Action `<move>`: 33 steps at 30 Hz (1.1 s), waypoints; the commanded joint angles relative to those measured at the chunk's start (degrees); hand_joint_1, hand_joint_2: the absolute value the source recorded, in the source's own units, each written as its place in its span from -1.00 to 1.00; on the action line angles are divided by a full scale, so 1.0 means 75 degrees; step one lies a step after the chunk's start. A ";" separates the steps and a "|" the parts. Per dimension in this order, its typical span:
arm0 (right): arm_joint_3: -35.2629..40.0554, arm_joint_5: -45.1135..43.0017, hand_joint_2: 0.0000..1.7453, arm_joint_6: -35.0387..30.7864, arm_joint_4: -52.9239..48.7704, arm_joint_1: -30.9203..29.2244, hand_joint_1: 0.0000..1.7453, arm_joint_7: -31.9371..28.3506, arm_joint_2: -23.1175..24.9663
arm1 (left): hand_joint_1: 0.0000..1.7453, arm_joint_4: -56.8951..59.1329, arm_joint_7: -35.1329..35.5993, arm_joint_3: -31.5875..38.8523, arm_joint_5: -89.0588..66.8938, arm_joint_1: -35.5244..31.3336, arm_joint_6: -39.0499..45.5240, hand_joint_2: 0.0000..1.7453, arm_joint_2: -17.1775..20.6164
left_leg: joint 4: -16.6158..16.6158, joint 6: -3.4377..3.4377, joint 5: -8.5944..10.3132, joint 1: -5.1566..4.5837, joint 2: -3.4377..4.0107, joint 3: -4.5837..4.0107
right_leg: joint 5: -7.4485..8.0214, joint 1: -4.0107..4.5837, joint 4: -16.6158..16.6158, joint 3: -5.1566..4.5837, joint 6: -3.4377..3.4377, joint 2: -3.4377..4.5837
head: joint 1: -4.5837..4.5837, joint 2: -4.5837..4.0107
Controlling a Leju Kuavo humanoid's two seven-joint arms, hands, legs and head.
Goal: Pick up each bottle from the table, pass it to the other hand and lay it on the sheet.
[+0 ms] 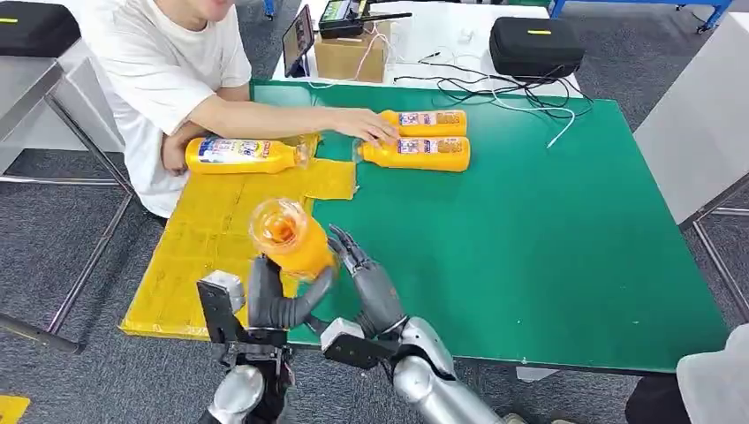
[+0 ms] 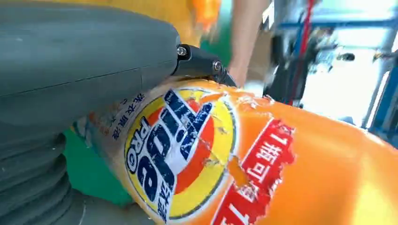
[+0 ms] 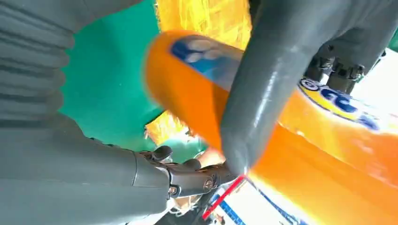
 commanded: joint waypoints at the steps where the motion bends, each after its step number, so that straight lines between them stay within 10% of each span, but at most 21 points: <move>1: -0.0548 -0.0222 -1.00 -0.0494 0.0196 0.0211 -1.00 -0.0191 0.0122 | 1.00 0.1187 0.0207 0.0636 -0.0927 -0.0705 0.0365 1.00 0.0509 | -0.0009 -0.0013 -0.0001 0.0008 0.0008 0.0026 | 0.0000 0.0009 -0.0009 0.0026 -0.0018 0.0000 | 0.0000 0.0000; 14: -0.1522 -0.0495 -1.00 -0.0463 -0.0206 0.1161 -1.00 -0.0643 0.0381 | 1.00 0.2816 0.3218 0.1436 -0.8935 -0.1757 0.0202 1.00 0.1822 | -0.0007 -0.0009 0.0004 0.0006 0.0004 0.0012 | 0.0000 0.0005 -0.0002 0.0011 -0.0012 -0.0004 | 0.0000 0.0000; 31: -0.2139 -0.0523 -1.00 -0.0172 -0.0522 0.1380 -1.00 -0.0572 0.0459 | 1.00 0.4780 0.3720 0.1793 -0.9055 -0.2813 -0.2433 1.00 0.1801 | -0.0004 -0.0008 0.0005 0.0009 -0.0004 0.0007 | -0.0003 0.0004 0.0001 0.0008 -0.0011 -0.0011 | 0.0003 0.0000; 33: -0.2105 -0.0495 -1.00 -0.0098 -0.0419 0.1301 -1.00 -0.0590 0.0487 | 0.74 0.5469 0.3848 0.1702 -0.9064 -0.3062 -0.2657 1.00 0.1867 | -0.0004 -0.0011 0.0004 0.0011 -0.0005 0.0013 | -0.0003 0.0006 0.0001 0.0016 -0.0014 -0.0011 | 0.0003 0.0000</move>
